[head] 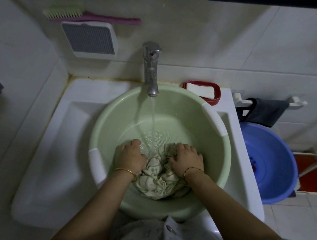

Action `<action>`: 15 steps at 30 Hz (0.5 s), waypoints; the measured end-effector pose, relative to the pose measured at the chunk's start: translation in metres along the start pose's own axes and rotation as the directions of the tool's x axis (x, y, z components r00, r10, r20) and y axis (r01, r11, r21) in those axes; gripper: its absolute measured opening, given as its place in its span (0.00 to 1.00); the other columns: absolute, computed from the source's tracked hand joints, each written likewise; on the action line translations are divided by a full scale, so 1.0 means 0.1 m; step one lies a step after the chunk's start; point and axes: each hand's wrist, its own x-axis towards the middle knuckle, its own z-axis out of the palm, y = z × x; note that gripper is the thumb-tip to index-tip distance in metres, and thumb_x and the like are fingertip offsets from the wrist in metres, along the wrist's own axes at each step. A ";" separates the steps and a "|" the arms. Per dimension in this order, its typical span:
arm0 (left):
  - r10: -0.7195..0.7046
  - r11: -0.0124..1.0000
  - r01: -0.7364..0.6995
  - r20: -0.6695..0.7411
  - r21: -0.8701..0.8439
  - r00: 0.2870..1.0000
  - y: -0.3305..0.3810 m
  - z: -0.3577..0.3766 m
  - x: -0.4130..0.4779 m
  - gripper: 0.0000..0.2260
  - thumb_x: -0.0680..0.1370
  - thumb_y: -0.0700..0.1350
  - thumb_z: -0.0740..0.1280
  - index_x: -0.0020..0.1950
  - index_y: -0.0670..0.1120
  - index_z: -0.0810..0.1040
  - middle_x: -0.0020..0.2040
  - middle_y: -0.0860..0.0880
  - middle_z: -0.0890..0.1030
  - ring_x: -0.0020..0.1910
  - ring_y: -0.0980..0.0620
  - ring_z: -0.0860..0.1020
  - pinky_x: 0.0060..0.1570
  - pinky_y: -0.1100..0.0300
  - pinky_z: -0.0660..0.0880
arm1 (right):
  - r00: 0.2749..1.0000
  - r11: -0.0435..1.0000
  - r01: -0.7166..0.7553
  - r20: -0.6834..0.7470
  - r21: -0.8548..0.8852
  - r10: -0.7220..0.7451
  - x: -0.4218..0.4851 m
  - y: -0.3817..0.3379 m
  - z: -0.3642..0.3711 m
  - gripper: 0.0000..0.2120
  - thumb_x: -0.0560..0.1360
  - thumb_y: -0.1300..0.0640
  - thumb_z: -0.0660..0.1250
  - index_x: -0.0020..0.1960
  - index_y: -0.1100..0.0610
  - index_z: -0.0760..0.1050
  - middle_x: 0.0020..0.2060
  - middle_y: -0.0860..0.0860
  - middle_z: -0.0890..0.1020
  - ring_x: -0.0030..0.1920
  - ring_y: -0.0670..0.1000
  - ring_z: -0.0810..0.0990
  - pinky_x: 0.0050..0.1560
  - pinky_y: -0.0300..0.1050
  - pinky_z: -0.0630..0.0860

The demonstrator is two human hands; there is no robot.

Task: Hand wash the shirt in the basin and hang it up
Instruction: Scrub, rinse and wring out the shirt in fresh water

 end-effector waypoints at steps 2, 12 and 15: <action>-0.006 1.000 0.006 0.013 -0.007 1.000 0.01 -0.01 -0.02 0.23 0.72 0.48 0.63 0.66 0.44 0.71 0.64 0.41 0.75 0.63 0.41 0.72 0.64 0.56 0.65 | 1.000 1.000 0.000 0.001 0.002 0.000 0.00 0.00 0.00 0.24 0.76 0.48 0.58 0.69 0.55 0.64 0.67 0.53 0.69 0.67 0.55 0.66 0.64 0.54 0.64; -0.008 1.000 0.008 -0.004 -0.021 1.000 0.02 -0.02 -0.02 0.22 0.72 0.45 0.65 0.66 0.44 0.71 0.63 0.40 0.76 0.63 0.41 0.72 0.64 0.56 0.66 | 1.000 1.000 0.002 0.001 0.003 -0.002 0.00 0.01 0.00 0.22 0.76 0.48 0.58 0.68 0.55 0.64 0.67 0.53 0.69 0.66 0.56 0.66 0.63 0.53 0.65; -0.017 0.999 0.017 0.010 -0.033 1.000 0.03 -0.04 -0.05 0.27 0.68 0.51 0.58 0.65 0.44 0.72 0.62 0.40 0.76 0.62 0.41 0.73 0.63 0.56 0.67 | 1.000 1.000 0.000 0.002 0.002 0.000 0.00 0.00 0.00 0.23 0.76 0.48 0.58 0.68 0.55 0.64 0.67 0.53 0.69 0.67 0.56 0.66 0.63 0.54 0.65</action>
